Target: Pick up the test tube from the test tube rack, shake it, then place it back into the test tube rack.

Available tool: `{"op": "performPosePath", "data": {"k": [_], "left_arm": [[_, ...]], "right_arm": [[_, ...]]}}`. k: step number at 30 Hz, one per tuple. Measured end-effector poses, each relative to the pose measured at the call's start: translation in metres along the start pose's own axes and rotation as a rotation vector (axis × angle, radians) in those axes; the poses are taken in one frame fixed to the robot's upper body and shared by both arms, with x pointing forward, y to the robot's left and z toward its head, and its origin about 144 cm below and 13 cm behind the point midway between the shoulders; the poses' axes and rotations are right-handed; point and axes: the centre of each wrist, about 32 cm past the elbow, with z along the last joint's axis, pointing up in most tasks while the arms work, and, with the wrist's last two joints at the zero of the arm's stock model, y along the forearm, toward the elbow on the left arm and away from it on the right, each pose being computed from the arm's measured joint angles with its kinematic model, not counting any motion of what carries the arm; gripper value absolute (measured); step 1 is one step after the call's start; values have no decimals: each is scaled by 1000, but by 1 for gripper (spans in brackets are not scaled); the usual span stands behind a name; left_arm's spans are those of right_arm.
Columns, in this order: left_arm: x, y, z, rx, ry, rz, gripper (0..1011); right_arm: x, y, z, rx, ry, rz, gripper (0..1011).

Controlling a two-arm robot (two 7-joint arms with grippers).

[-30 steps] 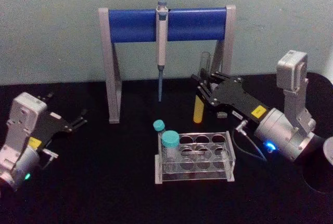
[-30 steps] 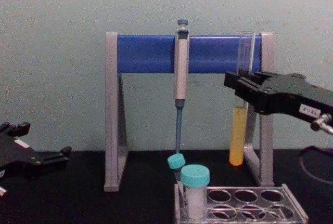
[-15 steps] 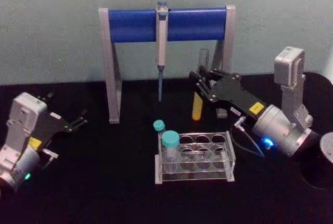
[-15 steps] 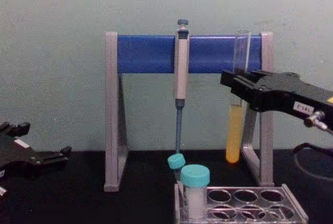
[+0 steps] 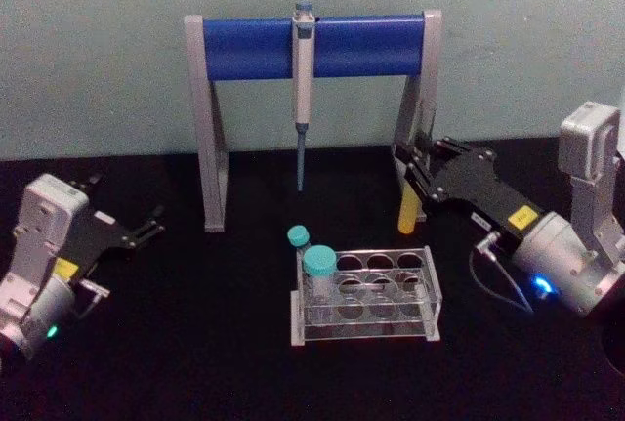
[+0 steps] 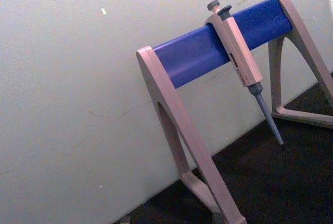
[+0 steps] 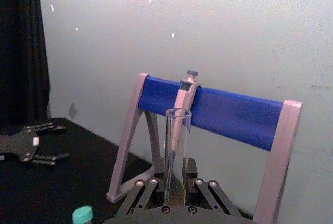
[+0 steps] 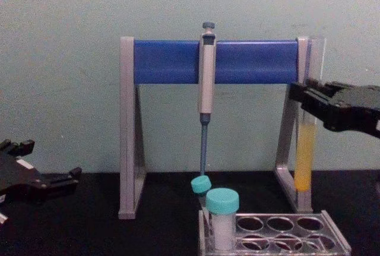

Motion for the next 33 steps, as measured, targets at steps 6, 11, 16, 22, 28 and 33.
{"op": "performPosePath", "data": {"k": [6,11,16,22,28,33], "left_arm": [[0,0,0,0,0,0,1010],[0,0,0,0,0,0,1009],[0,0,0,0,0,0,1010],[0,0,0,0,0,0,1010],[0,0,0,0,0,0,1010],[0,0,0,0,0,0,1010]], "right_arm": [[-10,-12,1,-20,17,17,230],[-17,-13,1,-20,34,55,230],[-23,-4,-2,-11,53,102,230],[-21,12,-6,2,65,125,230],[-15,29,-10,20,68,109,230],[-10,34,-12,18,65,69,230]]}}
